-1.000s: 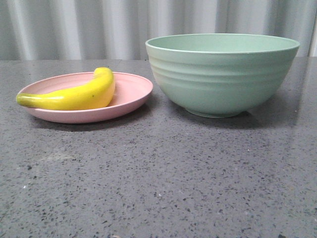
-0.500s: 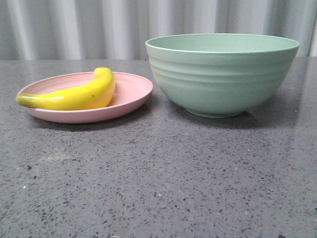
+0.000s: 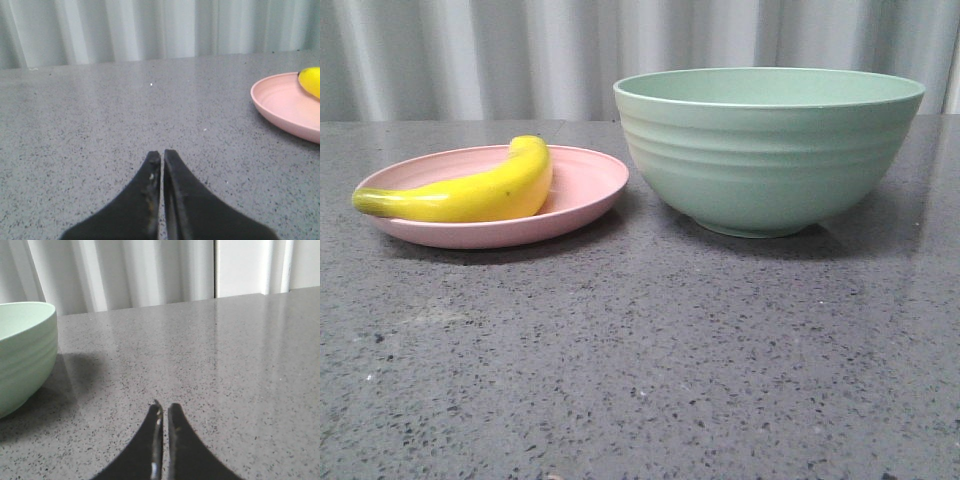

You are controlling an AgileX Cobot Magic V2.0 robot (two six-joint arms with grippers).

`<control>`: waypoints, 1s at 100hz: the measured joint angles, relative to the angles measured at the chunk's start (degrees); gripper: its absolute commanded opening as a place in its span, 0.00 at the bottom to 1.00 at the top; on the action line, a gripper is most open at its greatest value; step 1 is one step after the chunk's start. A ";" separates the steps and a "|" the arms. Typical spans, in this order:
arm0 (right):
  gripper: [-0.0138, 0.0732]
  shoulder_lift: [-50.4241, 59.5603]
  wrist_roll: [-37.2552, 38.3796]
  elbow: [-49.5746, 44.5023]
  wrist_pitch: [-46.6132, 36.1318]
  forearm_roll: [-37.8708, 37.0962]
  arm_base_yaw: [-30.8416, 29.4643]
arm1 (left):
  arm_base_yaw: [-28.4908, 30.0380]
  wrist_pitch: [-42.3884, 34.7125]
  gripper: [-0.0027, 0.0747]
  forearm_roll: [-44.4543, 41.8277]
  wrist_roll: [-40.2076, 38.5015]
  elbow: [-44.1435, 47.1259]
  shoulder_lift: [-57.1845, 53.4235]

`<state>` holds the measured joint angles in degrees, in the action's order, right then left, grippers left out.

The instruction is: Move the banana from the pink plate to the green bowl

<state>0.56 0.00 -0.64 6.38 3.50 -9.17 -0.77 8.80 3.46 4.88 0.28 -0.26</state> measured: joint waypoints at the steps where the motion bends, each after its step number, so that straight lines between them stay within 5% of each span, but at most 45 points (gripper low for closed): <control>1: 0.09 0.00 0.00 0.00 0.00 0.00 0.00 | 0.00 -0.13 0.01 0.00 0.00 0.00 0.00; 100: 0.09 0.00 0.00 0.00 0.36 0.00 0.00 | 0.00 -0.64 0.01 0.00 0.00 0.00 0.00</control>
<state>0.56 0.00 -0.64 6.74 3.50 -9.17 -0.77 8.16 3.46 4.88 0.28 -0.26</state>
